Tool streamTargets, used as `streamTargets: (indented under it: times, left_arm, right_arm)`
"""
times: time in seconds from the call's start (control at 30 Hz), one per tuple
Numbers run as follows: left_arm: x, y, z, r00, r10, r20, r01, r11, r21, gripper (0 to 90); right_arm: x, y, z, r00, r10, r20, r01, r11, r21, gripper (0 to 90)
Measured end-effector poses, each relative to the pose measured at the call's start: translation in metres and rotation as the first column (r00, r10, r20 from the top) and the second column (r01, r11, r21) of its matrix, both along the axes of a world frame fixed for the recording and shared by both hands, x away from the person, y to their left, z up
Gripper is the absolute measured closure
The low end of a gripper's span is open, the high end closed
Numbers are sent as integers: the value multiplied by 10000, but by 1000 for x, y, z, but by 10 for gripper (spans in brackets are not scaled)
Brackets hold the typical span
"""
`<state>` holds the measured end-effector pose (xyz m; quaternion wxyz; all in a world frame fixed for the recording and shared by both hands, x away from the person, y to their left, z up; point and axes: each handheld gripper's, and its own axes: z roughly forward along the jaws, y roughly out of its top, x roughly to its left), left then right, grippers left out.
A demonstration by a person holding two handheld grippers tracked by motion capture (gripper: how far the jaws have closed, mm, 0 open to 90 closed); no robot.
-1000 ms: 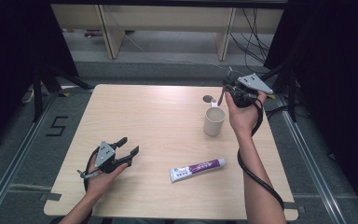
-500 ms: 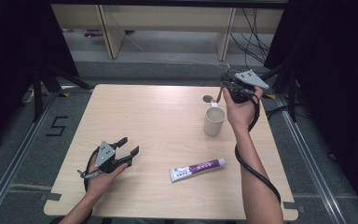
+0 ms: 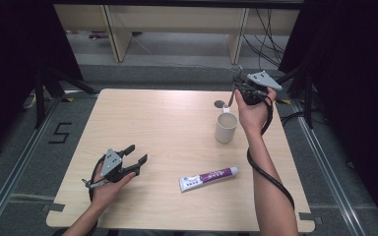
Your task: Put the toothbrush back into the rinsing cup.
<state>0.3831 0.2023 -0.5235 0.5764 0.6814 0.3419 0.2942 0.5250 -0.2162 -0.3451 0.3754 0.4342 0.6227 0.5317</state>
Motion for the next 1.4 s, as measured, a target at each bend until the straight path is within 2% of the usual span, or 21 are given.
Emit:
streamTargets:
  times: [0.07, 0.13, 0.4, 0.43, 0.83, 0.9, 0.97, 1.4]
  left_arm:
    - [0, 0, 0, 10000, -1, -8, 1, 10000, 0, 372]
    - [0, 0, 0, 10000, -5, -16, 5, 10000, -6, 372]
    - [0, 0, 0, 10000, -9, -36, 9, 10000, 23, 372]
    - [0, 0, 0, 10000, -8, -40, 8, 10000, 20, 372]
    - [0, 0, 0, 10000, -24, -46, 24, 10000, 34, 371]
    - [0, 0, 0, 10000, -25, -50, 25, 10000, 31, 371]
    - [0, 0, 0, 10000, -34, -52, 34, 10000, 33, 371]
    - [0, 0, 0, 10000, -37, -51, 37, 10000, 41, 370]
  right_arm:
    - [2, -1, 0, 10000, 18, 87, -17, 10000, -73, 833]
    - [4, 0, -1, 10000, -77, -15, 77, 10000, 37, 833]
    - [10, -1, -1, 10000, -60, 25, 60, 9999, -124, 833]
    - [11, 0, -2, 9999, -99, 31, 99, 9999, -19, 833]
    - [18, 1, -3, 9999, -137, -50, 137, 9999, -61, 833]
    - [20, 1, -3, 9999, -122, 10, 122, 9997, -220, 833]
    - [20, 2, -4, 9999, -121, -109, 120, 9998, -126, 833]
    - [26, 4, -10, 9998, -131, -125, 129, 9998, -116, 833]
